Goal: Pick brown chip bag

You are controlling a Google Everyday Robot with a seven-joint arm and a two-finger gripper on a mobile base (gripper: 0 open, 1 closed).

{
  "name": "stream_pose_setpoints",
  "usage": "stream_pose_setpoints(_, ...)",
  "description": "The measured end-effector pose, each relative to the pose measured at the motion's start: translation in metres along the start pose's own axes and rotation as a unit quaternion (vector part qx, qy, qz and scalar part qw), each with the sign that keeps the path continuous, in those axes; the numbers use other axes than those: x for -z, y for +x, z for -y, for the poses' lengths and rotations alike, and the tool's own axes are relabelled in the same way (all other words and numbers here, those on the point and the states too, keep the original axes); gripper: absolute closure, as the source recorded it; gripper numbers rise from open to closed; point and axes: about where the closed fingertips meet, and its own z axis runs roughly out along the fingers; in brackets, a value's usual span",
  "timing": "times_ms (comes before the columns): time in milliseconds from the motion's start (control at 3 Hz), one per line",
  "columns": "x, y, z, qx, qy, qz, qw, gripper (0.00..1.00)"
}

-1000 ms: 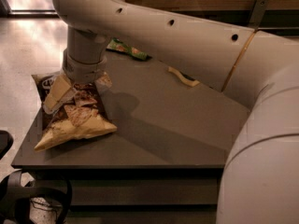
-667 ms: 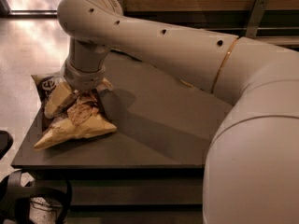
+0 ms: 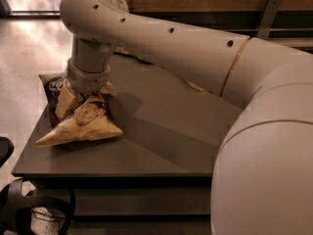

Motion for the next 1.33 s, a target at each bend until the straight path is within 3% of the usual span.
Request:
stream_pose_setpoints(667,0.0138,-0.0035,-0.0036,0.0,0.0,0.0,1.0,0.99)
stream_pose_setpoints(1333,0.0148,-0.0038,-0.0039,0.0,0.0,0.0,1.0,1.0)
